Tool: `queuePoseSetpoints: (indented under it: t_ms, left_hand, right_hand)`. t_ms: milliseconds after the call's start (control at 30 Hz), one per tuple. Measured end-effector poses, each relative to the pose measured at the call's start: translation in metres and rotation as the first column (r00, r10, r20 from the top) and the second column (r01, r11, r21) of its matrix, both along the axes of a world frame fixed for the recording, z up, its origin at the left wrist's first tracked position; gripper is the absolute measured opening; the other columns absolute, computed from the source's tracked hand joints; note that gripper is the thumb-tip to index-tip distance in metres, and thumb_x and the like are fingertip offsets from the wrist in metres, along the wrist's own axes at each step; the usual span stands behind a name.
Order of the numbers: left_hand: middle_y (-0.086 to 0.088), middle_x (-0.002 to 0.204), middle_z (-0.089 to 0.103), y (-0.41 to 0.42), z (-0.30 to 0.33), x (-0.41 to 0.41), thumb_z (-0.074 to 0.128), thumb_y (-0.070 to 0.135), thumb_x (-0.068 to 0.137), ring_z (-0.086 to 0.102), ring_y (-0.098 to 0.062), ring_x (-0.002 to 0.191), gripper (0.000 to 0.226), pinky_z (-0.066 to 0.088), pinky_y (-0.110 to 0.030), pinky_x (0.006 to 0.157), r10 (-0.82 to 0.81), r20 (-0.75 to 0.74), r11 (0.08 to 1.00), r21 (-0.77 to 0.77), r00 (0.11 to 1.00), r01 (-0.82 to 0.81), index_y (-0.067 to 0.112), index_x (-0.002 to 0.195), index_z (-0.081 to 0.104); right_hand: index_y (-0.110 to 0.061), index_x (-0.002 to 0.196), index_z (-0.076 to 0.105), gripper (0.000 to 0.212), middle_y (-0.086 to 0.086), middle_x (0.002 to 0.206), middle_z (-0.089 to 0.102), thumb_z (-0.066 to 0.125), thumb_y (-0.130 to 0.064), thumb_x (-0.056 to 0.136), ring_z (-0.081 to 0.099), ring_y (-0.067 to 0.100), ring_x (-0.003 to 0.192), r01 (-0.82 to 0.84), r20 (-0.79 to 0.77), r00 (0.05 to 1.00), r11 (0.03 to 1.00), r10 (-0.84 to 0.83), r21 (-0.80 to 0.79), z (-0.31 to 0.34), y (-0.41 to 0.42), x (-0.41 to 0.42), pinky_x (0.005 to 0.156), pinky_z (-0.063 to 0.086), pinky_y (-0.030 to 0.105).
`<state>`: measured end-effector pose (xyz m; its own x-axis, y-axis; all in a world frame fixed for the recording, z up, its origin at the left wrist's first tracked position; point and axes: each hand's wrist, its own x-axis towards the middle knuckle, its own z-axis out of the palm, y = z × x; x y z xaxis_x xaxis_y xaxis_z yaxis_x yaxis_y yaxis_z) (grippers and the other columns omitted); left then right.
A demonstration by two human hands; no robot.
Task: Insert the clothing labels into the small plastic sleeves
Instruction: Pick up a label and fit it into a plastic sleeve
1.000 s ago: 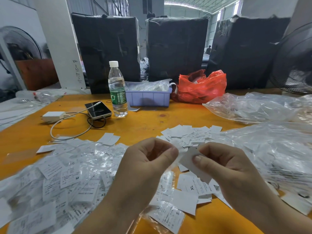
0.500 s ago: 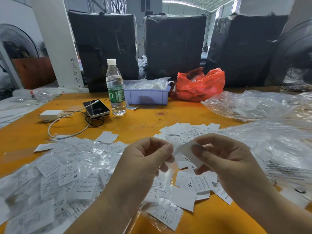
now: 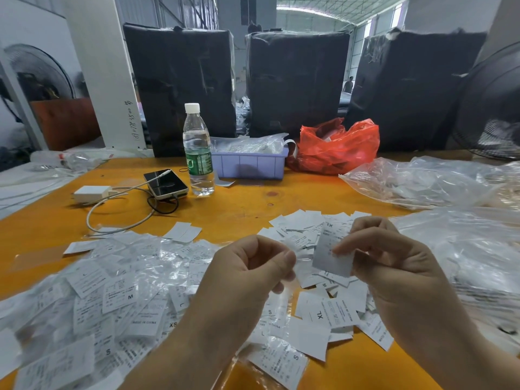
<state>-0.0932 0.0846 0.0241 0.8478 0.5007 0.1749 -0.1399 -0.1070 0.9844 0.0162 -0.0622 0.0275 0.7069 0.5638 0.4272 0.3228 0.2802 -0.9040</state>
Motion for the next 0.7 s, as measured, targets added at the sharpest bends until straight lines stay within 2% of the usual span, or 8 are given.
queuePoseSetpoints:
  t_ms: [67, 133, 267, 400, 467, 600, 633, 700]
  left_hand:
    - [0.002, 0.068, 0.071, 0.000, 0.000, 0.000, 0.068, 0.043, 0.067, 0.059, -0.003, 0.058, 0.016, 0.044, -0.011, 0.052, -0.006, 0.000, 1.000, 0.000, 1.000, 0.006, 0.032, 0.078, 0.073]
    - [0.003, 0.069, 0.071, 0.000, 0.000, 0.000, 0.068, 0.043, 0.067, 0.059, -0.003, 0.058, 0.017, 0.044, -0.011, 0.053, -0.008, 0.001, 1.000, 0.008, 1.000, 0.008, 0.032, 0.078, 0.073]
    - [0.003, 0.069, 0.071, 0.000, 0.001, 0.000, 0.067, 0.044, 0.068, 0.059, -0.002, 0.058, 0.017, 0.044, -0.011, 0.053, -0.012, 0.002, 1.000, 0.018, 1.000, 0.012, 0.033, 0.079, 0.073]
    - [0.004, 0.066, 0.070, -0.001, 0.001, 0.000, 0.068, 0.042, 0.071, 0.059, -0.002, 0.057, 0.013, 0.044, -0.011, 0.053, -0.019, 0.000, 1.000, 0.020, 1.000, 0.019, 0.031, 0.077, 0.073]
    - [0.005, 0.063, 0.067, 0.000, 0.001, 0.000, 0.068, 0.045, 0.068, 0.056, -0.002, 0.055, 0.017, 0.044, -0.011, 0.053, -0.020, -0.007, 1.000, 0.021, 1.000, 0.021, 0.031, 0.076, 0.073]
    - [0.008, 0.059, 0.063, 0.000, 0.002, 0.000, 0.067, 0.050, 0.063, 0.052, 0.000, 0.051, 0.025, 0.043, -0.011, 0.053, -0.016, -0.020, 1.000, 0.007, 1.000, 0.016, 0.030, 0.077, 0.073]
    - [0.009, 0.059, 0.064, 0.000, 0.002, 0.000, 0.066, 0.050, 0.064, 0.053, 0.001, 0.051, 0.024, 0.043, -0.011, 0.054, -0.008, -0.024, 1.000, 0.020, 1.000, 0.008, 0.030, 0.077, 0.073]
    - [0.009, 0.060, 0.064, 0.001, 0.001, -0.001, 0.066, 0.050, 0.068, 0.054, 0.002, 0.052, 0.021, 0.043, -0.011, 0.054, 0.012, -0.020, 0.998, 0.060, 1.000, -0.011, 0.032, 0.077, 0.072]
  right_hand:
    - [-0.023, 0.054, 0.073, 0.045, -0.009, 0.086, 0.057, 0.059, 0.014, 0.076, 0.059, 0.007, 0.082, -0.036, -0.048, 0.998, 0.999, 0.037, 0.019, 0.000, 0.000, 0.000, 0.057, 0.046, 0.029]
    - [-0.022, 0.054, 0.073, 0.054, -0.010, 0.086, 0.061, 0.054, 0.021, 0.079, 0.064, 0.009, 0.079, -0.062, -0.074, 0.995, 0.997, 0.065, 0.036, 0.000, -0.001, 0.000, 0.050, 0.046, 0.027]
    - [-0.018, 0.056, 0.073, 0.055, -0.003, 0.089, 0.068, 0.048, 0.023, 0.083, 0.069, 0.021, 0.079, -0.121, -0.137, 0.982, 0.991, 0.127, 0.050, 0.001, -0.002, 0.001, 0.046, 0.047, 0.027]
    - [-0.012, 0.063, 0.073, 0.053, 0.010, 0.078, 0.070, 0.041, 0.025, 0.085, 0.060, 0.023, 0.057, -0.231, -0.235, 0.948, 0.972, 0.214, -0.044, 0.001, -0.002, 0.004, 0.047, 0.048, 0.028]
    - [-0.007, 0.066, 0.073, 0.045, 0.012, 0.071, 0.066, 0.042, 0.021, 0.084, 0.057, 0.024, 0.052, -0.264, -0.285, 0.928, 0.963, 0.242, -0.043, 0.000, -0.002, 0.005, 0.048, 0.049, 0.028]
    - [-0.003, 0.071, 0.072, 0.020, 0.016, 0.070, 0.064, 0.055, -0.013, 0.073, 0.058, 0.025, 0.053, -0.342, -0.379, 0.857, 0.935, 0.350, 0.092, 0.003, -0.001, 0.008, 0.046, 0.049, 0.032]
    - [-0.005, 0.071, 0.072, 0.015, 0.014, 0.069, 0.063, 0.063, -0.016, 0.071, 0.057, 0.024, 0.052, -0.336, -0.383, 0.858, 0.938, 0.341, 0.084, 0.003, -0.001, 0.009, 0.046, 0.050, 0.031]
    - [-0.011, 0.070, 0.071, 0.005, 0.011, 0.065, 0.061, 0.073, -0.009, 0.066, 0.055, 0.021, 0.048, -0.304, -0.400, 0.866, 0.951, 0.299, 0.053, 0.002, 0.001, 0.010, 0.045, 0.049, 0.029]
